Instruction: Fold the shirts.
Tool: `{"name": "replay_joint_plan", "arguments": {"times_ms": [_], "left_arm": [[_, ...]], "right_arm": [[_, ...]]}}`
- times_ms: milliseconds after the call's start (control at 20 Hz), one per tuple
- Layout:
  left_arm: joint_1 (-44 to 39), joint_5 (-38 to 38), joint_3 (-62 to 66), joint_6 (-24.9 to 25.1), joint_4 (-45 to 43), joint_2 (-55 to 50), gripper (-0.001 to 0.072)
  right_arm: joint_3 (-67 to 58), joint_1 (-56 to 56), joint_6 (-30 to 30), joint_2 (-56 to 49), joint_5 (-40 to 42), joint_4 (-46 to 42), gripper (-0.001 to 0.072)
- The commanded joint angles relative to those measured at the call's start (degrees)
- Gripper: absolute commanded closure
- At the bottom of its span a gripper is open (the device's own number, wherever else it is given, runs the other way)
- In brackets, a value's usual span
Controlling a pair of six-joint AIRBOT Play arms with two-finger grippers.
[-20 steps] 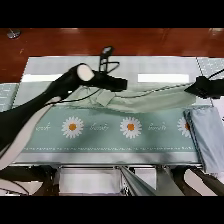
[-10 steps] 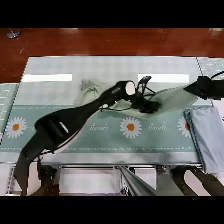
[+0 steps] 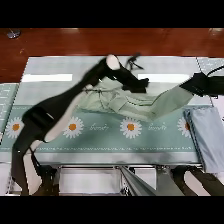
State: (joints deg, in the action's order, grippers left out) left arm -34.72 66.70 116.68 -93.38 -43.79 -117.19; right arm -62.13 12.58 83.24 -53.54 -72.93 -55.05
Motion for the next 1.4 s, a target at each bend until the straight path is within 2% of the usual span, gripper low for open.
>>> {"name": "replay_joint_plan", "arguments": {"times_ms": [0, 100, 150, 250, 400, 600, 700, 850, 900, 950, 1050, 1150, 1350], "left_arm": [[12.39, 8.48, 0.31, 0.11, -2.82, 7.08, 0.0686], [19.15, 13.27, -1.14, 1.09, -8.85, 14.05, 0.0685], [22.32, 16.02, -2.62, 4.28, -11.87, 18.43, 0.0685], [27.82, 18.16, -8.33, 7.32, -19.43, 28.48, 0.0685], [35.45, 9.77, -24.87, 7.48, -23.26, 47.12, 0.0685], [37.13, 1.46, -52.98, 7.32, -22.71, 71.32, 0.0685], [37.16, -1.11, -65.9, 7.17, -19.91, 80.52, 0.0685], [37.2, -5.4, -80.13, 4.42, -17.46, 88.56, 0.0686], [37.18, -8.72, -83.95, 4.17, -17.49, 89.61, 0.0685], [37.2, -12.02, -86.93, 3.78, -17.44, 89.72, 0.0686], [37.18, -15.63, -90.49, 2.67, -16.48, 88.48, 0.0685], [37.13, -15.87, -90.88, 2.73, -16.15, 86.79, 0.0685], [37.16, -17.0, -90.88, 2.69, -16.15, 86.16, 0.0683]], "right_arm": [[-3.06, -3.34, 1.03, -1.73, 0.9, 0.59, 0.0673], [-6.54, -9.35, 2.49, -5.81, 1.53, 0.61, 0.0673], [-8.33, -12.7, 3.28, -8.09, 2.51, 0.63, 0.0673], [-12.87, -20.15, 4.57, -13.77, 4.87, 0.7, 0.0673], [-22.34, -30.14, 6.1, -24.98, 7.08, 0.7, 0.0672], [-36.39, -38.8, 8.11, -41.2, 7.78, 1.77, 0.0672], [-42.4, -41.51, 8.63, -48.87, 8.17, 2.8, 0.0673], [-48.98, -44.02, 10.16, -58.23, 8.48, 6.49, 0.0672], [-50.86, -44.65, 10.38, -60.72, 9.11, 8.28, 0.0649], [-52.22, -45.07, 10.45, -62.75, 10.19, 9.73, 0.0511], [-54.1, -44.76, 9.16, -65.11, 9.42, 13.99, 0.0072], [-54.36, -42.21, 5.57, -64.24, 5.81, 18.01, 0.0083], [-54.34, -27.54, 5.05, -54.9, -8.11, 17.79, 0.0084]]}}
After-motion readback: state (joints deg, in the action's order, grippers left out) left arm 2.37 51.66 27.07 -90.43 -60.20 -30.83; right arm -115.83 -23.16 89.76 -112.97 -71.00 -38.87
